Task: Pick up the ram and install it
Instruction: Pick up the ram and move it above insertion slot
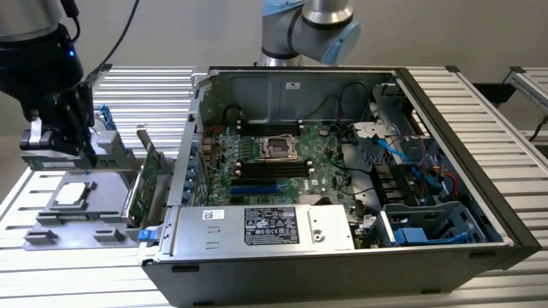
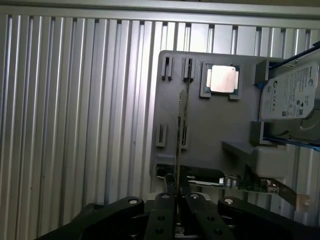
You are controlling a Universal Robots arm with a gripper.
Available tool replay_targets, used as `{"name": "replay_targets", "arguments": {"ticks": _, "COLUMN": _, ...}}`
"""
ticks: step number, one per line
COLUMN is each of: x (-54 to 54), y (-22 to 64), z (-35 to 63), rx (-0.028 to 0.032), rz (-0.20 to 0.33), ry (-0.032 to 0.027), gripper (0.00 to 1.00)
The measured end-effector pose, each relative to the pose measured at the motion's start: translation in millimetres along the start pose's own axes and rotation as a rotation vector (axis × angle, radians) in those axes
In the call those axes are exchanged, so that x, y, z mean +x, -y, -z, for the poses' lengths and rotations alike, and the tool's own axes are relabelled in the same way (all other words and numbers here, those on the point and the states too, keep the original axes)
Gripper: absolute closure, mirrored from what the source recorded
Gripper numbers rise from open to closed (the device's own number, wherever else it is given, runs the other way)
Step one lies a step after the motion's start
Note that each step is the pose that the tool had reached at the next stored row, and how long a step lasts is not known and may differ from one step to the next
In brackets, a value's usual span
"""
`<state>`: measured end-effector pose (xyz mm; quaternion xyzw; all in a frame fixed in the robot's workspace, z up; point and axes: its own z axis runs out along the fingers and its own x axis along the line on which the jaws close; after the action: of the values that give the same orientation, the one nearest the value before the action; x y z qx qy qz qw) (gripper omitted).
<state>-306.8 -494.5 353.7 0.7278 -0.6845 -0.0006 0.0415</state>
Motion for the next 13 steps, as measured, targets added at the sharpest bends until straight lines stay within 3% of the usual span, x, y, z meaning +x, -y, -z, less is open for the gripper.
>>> {"name": "replay_targets", "arguments": {"ticks": 13, "x": -12.7, "y": 25.3, "z": 20.9, "rx": -0.0025, "rz": 0.0, "ry": 0.0, "gripper": 0.86}}
